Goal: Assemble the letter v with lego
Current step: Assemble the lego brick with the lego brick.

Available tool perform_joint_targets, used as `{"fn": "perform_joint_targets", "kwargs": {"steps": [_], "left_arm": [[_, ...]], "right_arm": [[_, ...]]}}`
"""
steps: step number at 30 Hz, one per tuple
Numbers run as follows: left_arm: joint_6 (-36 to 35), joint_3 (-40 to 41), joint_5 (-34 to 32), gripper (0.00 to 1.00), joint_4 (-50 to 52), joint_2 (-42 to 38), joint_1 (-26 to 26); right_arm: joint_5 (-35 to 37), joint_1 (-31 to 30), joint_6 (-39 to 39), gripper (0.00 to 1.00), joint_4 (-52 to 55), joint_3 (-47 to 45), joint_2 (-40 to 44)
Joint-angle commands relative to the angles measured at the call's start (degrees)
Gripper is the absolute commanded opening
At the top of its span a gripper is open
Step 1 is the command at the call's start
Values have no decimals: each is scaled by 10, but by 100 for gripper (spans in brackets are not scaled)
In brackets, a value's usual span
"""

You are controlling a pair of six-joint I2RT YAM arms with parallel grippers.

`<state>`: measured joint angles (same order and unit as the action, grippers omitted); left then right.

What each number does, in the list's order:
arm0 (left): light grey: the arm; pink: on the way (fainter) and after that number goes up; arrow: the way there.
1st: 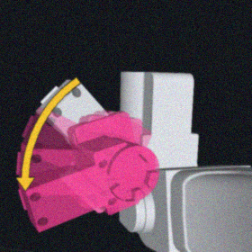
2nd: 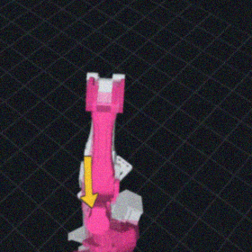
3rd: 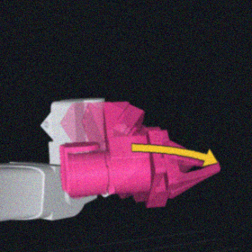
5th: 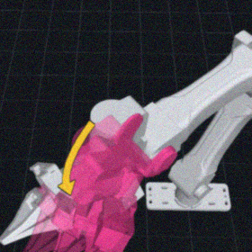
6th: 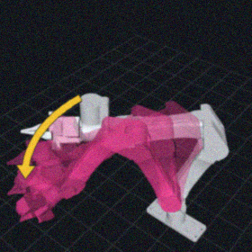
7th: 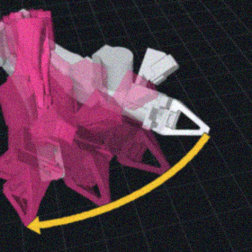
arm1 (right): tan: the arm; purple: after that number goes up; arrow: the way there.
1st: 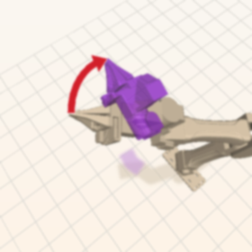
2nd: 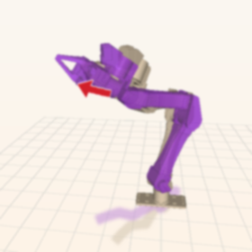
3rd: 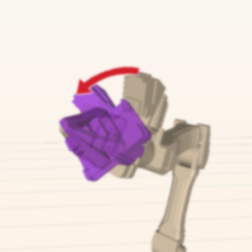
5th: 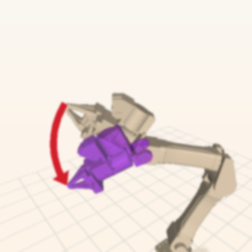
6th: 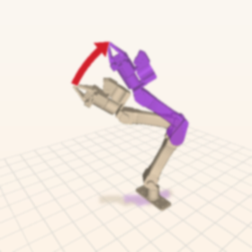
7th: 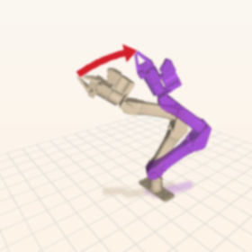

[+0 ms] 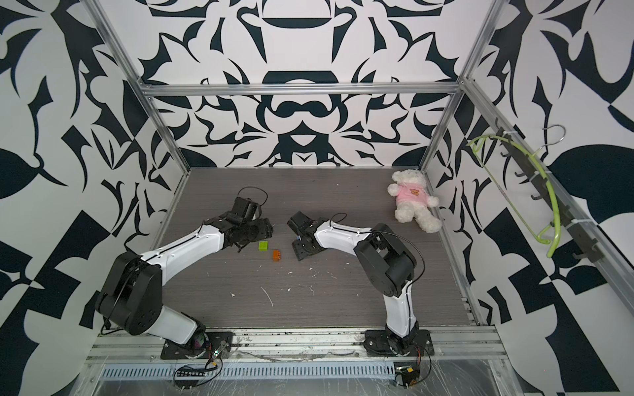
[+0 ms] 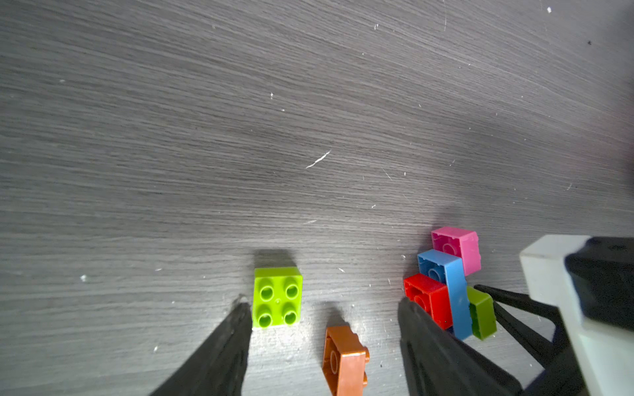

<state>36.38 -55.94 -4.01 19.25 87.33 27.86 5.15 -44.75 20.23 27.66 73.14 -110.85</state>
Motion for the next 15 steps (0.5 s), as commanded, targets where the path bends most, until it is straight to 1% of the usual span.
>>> {"fn": "perform_joint_targets", "kwargs": {"steps": [1, 2, 3, 4, 5, 8, 9, 13, 15], "left_arm": [[-7, 14, 4, 72, 5, -5, -3], [-7, 14, 3, 72, 5, -5, -3], [-7, 13, 4, 72, 4, -5, -3], [-7, 13, 4, 72, 4, -5, -3], [-7, 12, 4, 72, 4, -5, -3], [-7, 12, 5, 72, 4, -3, -3], [-7, 13, 5, 72, 4, -3, -3], [-6, 13, 6, 72, 3, -3, -3], [-6, 14, 6, 72, 3, -4, -4]], "right_arm": [[17, -2, 2, 62, 12, 23, 2], [16, -2, 2, 60, 13, 23, 1], [17, -2, 2, 56, 13, 23, 1], [16, -2, 2, 49, 13, 23, 1], [16, -2, 1, 47, 13, 23, 1], [17, -2, 2, 45, 16, 23, 4], [17, -2, 2, 42, 19, 23, 4], [20, -2, 2, 42, 19, 20, 8], [20, -2, 2, 36, 14, 17, 8]]}}
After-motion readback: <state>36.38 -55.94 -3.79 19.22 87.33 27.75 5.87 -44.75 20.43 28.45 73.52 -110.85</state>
